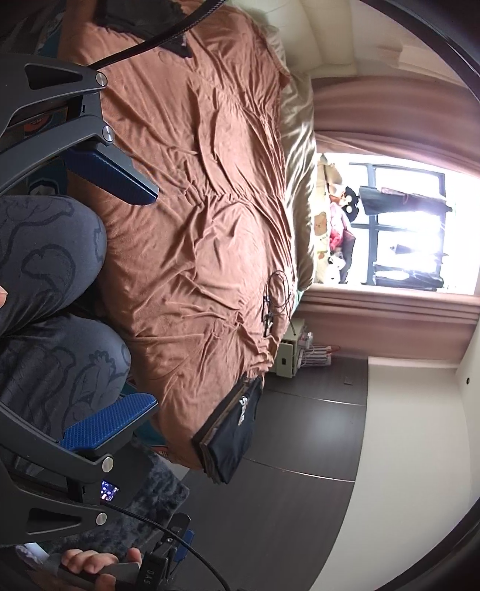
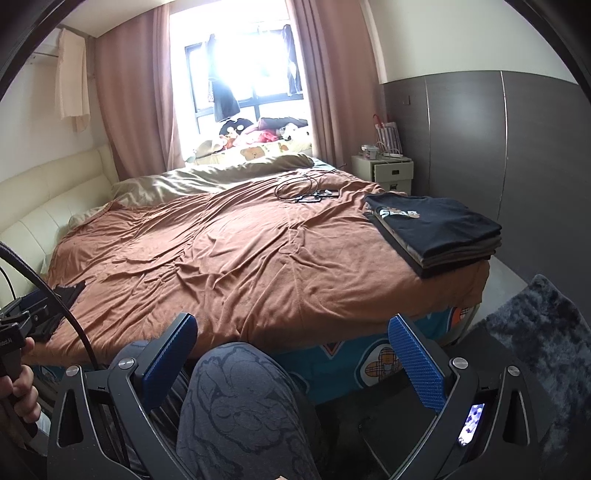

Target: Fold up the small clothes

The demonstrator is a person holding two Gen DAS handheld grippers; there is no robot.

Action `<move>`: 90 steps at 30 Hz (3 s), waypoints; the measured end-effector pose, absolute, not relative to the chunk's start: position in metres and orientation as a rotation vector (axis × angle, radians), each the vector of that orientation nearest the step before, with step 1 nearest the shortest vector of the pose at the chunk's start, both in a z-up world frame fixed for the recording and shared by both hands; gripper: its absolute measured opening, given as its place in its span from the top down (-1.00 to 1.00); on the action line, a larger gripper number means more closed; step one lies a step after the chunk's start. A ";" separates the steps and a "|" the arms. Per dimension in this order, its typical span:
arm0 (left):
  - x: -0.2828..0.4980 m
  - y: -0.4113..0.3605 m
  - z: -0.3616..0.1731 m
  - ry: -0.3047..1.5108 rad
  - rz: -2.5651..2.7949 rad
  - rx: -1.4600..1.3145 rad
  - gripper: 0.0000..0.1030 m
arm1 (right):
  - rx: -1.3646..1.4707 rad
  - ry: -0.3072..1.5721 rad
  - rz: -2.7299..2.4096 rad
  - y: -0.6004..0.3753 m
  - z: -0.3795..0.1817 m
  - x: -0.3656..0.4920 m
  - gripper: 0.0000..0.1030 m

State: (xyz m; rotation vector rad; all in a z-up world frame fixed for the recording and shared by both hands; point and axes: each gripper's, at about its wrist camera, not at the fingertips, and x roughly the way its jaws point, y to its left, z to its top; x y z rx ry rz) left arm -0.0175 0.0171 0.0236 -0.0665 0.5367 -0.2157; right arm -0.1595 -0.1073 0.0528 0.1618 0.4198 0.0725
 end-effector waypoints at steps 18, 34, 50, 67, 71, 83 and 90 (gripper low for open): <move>-0.024 0.018 0.029 0.510 -0.214 -0.059 -0.99 | 0.156 0.395 0.059 -0.105 0.041 -0.160 -1.00; -0.034 0.015 0.037 0.489 -0.206 -0.048 -0.99 | 0.159 0.390 0.073 -0.104 0.044 -0.167 -1.00; -0.041 0.009 0.038 0.479 -0.200 -0.054 -0.99 | 0.164 0.388 0.073 -0.108 0.044 -0.172 -1.00; -0.041 0.010 0.037 0.479 -0.195 -0.059 -0.99 | 0.159 0.390 0.061 -0.110 0.044 -0.173 -1.00; -0.042 0.008 0.036 0.479 -0.199 -0.059 -0.99 | 0.158 0.389 0.056 -0.112 0.045 -0.173 -1.00; -0.051 0.002 0.039 0.460 -0.208 -0.042 -0.99 | 0.143 0.371 0.048 -0.115 0.046 -0.183 -1.00; -0.059 -0.001 0.043 0.444 -0.215 -0.035 -0.99 | 0.143 0.368 0.047 -0.119 0.046 -0.184 -1.00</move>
